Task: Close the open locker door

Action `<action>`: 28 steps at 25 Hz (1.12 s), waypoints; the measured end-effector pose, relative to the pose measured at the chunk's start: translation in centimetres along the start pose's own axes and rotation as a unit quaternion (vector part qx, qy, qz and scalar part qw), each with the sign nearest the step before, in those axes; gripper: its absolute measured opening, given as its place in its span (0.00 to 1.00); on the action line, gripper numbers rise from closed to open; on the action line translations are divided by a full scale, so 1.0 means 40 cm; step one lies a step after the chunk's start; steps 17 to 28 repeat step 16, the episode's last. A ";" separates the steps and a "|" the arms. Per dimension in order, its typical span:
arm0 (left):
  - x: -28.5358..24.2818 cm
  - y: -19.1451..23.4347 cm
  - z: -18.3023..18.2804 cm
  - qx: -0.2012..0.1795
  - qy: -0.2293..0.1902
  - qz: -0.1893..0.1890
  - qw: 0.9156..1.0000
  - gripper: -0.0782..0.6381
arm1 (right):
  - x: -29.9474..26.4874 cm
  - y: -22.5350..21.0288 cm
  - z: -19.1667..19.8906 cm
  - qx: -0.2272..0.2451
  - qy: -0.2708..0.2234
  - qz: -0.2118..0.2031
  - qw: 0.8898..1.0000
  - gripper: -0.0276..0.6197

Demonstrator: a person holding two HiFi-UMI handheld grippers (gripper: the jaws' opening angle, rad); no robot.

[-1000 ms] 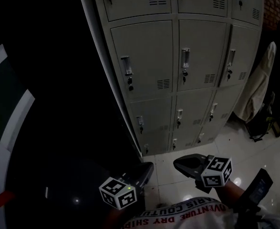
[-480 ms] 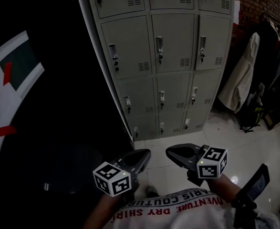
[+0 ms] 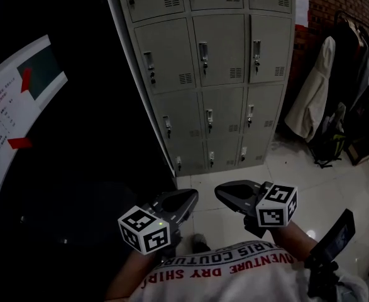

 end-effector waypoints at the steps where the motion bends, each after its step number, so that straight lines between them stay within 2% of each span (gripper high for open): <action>1: -0.002 -0.006 0.002 -0.003 0.000 0.001 1.000 0.12 | 0.005 0.002 0.000 -0.001 -0.001 0.000 1.000 0.03; 28: 0.013 -0.030 0.018 -0.002 -0.006 0.012 1.000 0.12 | 0.013 0.037 0.022 -0.008 -0.001 0.004 1.000 0.03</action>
Point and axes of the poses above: the fingertips, and each gripper's own axes: x backward along the fingers, y to its left, z out of its underside, the point moved 2 cm from there along x, backward along the fingers, and after that the axes turned 1 degree about x, right-handed, at the moved point
